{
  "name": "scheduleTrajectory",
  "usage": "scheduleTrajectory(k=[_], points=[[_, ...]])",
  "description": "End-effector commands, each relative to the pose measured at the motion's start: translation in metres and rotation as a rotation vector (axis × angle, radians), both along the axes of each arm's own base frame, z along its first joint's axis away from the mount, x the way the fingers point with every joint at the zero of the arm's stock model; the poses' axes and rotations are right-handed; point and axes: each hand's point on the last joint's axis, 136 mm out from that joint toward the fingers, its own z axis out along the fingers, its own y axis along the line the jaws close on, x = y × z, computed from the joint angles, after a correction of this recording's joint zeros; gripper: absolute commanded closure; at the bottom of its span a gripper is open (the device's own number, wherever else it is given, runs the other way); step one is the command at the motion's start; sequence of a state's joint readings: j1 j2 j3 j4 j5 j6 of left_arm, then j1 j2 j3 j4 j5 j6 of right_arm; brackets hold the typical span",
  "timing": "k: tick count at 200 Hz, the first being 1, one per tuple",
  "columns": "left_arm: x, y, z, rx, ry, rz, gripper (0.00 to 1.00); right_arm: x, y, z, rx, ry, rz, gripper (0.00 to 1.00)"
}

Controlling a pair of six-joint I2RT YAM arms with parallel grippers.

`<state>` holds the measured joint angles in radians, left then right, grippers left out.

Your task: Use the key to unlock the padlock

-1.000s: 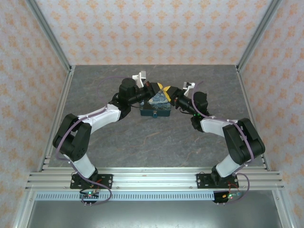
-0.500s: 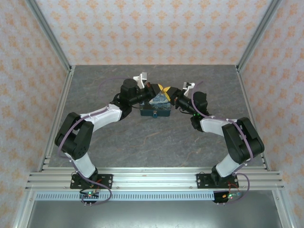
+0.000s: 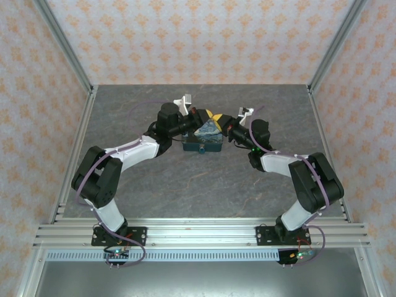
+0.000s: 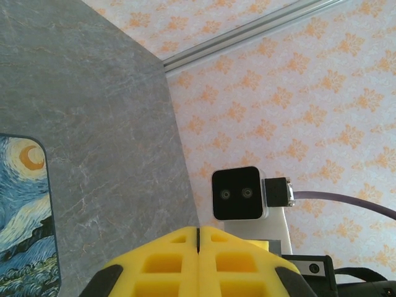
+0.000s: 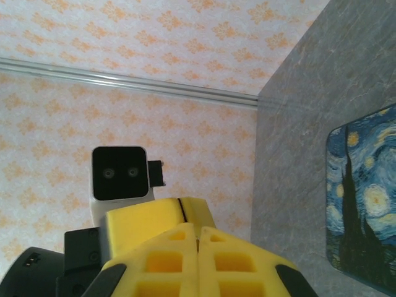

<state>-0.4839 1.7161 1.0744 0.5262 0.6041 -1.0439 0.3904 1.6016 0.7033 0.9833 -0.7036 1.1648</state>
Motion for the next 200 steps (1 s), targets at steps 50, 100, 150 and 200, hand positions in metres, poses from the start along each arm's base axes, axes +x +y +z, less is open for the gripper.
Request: scheduleTrajectory(k=[50,100,150,200], points=[[0.005,0.026,-0.005,-0.033,0.264,0.149,0.38,-0.022,-0.017,-0.005,-0.311,-0.103,-0.025,1.00],[-0.008,0.024,-0.012,-0.104,0.462,0.144,0.36,-0.034,-0.022,-0.010,-0.570,-0.194,-0.030,1.00],[-0.026,0.014,-0.013,-0.122,0.607,0.092,0.43,-0.050,-0.019,-0.003,-0.909,-0.390,-0.098,1.00],[-0.036,0.003,-0.012,-0.121,0.634,0.056,0.53,-0.054,-0.014,0.002,-0.996,-0.442,-0.128,1.00]])
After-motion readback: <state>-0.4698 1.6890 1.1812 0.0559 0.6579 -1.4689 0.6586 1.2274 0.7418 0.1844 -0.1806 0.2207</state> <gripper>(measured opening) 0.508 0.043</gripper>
